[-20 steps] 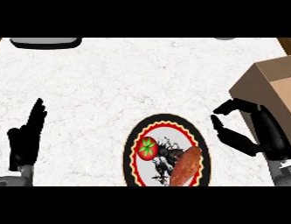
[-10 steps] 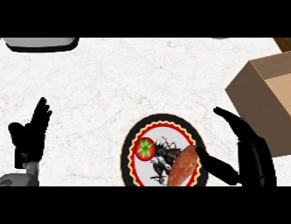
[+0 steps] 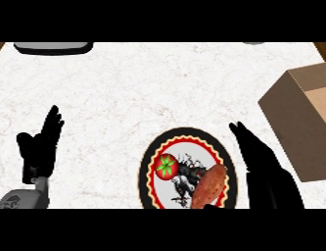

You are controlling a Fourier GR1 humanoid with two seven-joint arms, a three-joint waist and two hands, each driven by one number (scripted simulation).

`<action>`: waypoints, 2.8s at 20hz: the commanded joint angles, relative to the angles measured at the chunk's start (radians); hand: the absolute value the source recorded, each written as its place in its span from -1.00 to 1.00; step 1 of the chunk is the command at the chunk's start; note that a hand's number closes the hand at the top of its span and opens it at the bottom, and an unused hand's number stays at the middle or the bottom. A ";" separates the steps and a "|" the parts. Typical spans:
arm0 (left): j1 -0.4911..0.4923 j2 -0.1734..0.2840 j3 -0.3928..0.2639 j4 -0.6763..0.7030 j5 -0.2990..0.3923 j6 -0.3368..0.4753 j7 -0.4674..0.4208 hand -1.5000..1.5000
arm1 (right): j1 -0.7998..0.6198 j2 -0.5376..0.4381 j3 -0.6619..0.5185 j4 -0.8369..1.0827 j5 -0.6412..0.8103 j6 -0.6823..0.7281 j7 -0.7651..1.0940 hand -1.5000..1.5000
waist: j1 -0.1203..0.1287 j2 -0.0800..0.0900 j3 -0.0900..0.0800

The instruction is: Pick the tomato from the plate and place it in the cardboard box

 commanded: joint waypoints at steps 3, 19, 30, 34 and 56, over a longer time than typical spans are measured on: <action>-0.004 -0.034 -0.022 0.019 -0.029 0.020 -0.018 0.00 | -0.203 0.180 0.006 0.042 -0.043 0.311 0.280 -1.00 | 0.017 0.005 0.001; -0.033 -0.031 -0.008 0.031 -0.023 -0.005 0.001 0.00 | -0.298 0.240 0.021 0.365 -0.187 0.273 0.421 -1.00 | 0.017 0.005 0.002; -0.047 -0.023 0.010 0.037 -0.025 -0.011 -0.005 0.00 | -0.367 0.241 0.021 0.523 -0.225 0.215 0.422 -1.00 | 0.016 0.001 0.002; -0.052 -0.015 0.013 0.020 -0.019 -0.018 0.026 0.00 | -0.404 0.241 0.026 0.595 -0.241 0.166 0.422 -1.00 | 0.022 0.000 0.002; -0.047 -0.026 0.038 0.060 -0.033 -0.018 -0.009 0.00 | -0.447 0.241 0.088 0.792 -0.314 0.072 0.422 -1.00 | 0.013 0.001 0.002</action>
